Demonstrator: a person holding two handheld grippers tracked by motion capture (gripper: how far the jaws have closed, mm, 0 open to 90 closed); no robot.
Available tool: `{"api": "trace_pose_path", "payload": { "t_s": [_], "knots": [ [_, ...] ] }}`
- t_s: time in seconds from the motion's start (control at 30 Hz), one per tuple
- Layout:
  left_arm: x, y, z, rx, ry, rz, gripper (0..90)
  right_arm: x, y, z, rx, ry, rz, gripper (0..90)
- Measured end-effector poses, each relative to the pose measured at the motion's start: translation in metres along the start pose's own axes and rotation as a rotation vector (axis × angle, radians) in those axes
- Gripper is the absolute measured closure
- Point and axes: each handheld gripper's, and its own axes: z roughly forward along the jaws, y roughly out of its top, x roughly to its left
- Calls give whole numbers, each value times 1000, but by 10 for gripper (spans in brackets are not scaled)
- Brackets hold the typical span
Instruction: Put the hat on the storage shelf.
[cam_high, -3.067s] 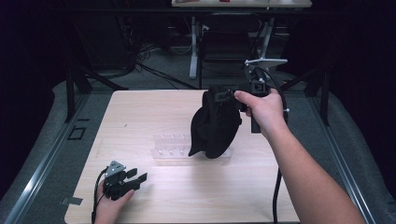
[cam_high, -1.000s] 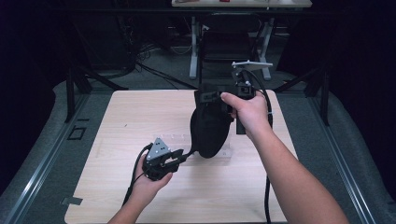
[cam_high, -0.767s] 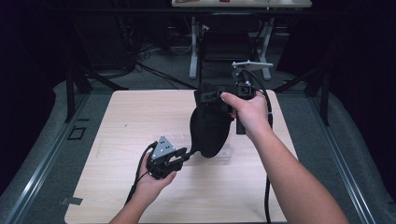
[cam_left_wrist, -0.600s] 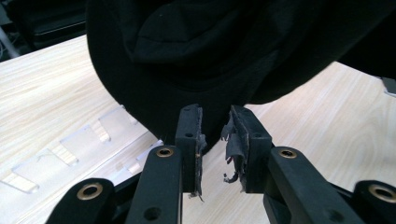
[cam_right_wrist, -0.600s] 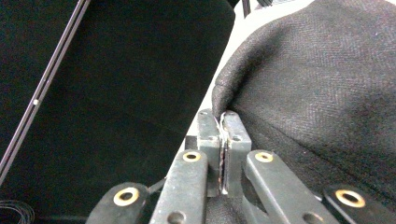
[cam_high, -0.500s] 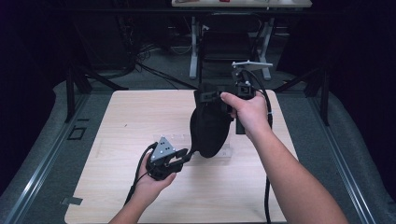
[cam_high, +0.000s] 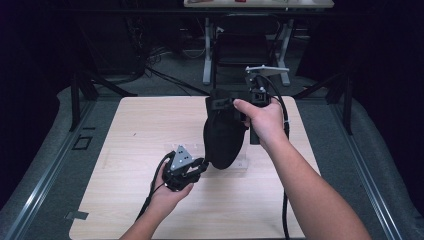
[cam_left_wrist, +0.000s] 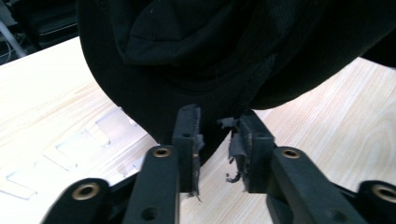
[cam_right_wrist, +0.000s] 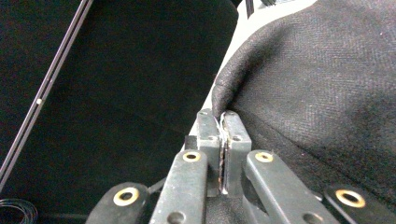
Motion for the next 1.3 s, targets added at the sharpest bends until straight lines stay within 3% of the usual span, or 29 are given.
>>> {"api": "trace_pose_path", "payload": {
  "t_s": [0.73,0.93,1.3],
  "knots": [
    [0,-3,-2,4,22,74,813,2,-2,-4,-1,-1,-22,848],
    [-1,-4,-3,3,47,102,835,7,-2,-8,-15,15,-34,842],
    [11,-18,-7,17,65,64,856,3,-2,-20,-24,-3,-39,841]
  ]
}}
